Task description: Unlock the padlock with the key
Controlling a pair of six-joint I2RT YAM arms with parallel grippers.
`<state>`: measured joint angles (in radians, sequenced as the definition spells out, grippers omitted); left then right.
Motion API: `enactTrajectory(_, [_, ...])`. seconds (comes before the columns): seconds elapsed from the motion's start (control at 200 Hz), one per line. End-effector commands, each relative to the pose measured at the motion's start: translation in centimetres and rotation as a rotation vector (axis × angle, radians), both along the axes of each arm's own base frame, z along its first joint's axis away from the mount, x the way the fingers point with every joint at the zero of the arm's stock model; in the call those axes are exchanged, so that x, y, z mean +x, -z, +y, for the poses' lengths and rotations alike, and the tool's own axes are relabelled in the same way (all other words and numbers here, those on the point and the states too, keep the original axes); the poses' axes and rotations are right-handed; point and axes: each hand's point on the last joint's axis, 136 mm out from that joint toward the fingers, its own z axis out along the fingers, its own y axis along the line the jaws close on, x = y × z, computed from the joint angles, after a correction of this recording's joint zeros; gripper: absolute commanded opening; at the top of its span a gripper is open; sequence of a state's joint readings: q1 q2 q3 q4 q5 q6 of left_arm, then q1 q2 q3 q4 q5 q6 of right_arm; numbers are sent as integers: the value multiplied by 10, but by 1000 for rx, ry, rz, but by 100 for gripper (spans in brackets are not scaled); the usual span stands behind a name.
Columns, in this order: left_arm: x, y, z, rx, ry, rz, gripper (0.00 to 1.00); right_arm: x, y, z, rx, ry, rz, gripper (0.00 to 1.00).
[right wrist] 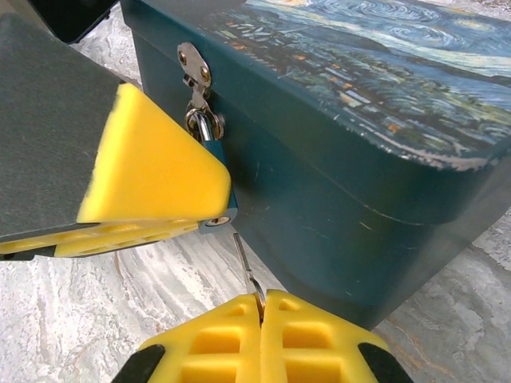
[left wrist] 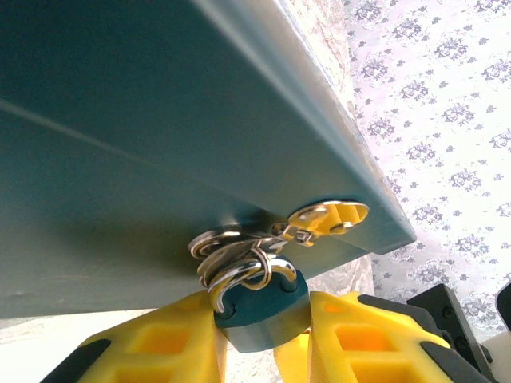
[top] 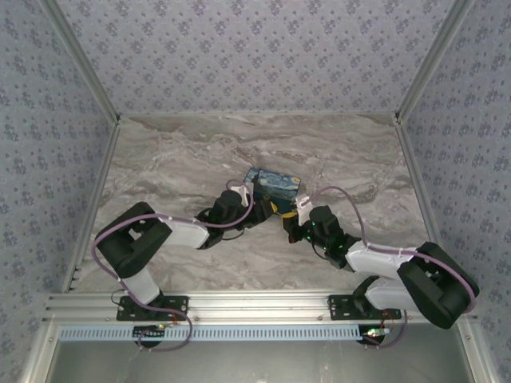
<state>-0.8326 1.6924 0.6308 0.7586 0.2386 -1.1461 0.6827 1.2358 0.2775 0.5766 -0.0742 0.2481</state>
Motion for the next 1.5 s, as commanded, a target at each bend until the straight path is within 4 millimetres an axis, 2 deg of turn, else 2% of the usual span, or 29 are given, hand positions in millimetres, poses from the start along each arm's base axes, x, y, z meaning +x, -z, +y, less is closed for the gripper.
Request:
enactTrajectory(0.0, [7, -23, -13, -62, 5, -52, 28, 7, -9, 3, 32, 16, -12, 0])
enactTrajectory(1.014, [7, -18, -14, -64, 6, -42, 28, 10, -18, 13, 83, -21, -25, 0])
enactTrajectory(1.494, [4, -14, -13, -60, 6, -32, 28, 11, -23, 8, 96, 4, -44, 0])
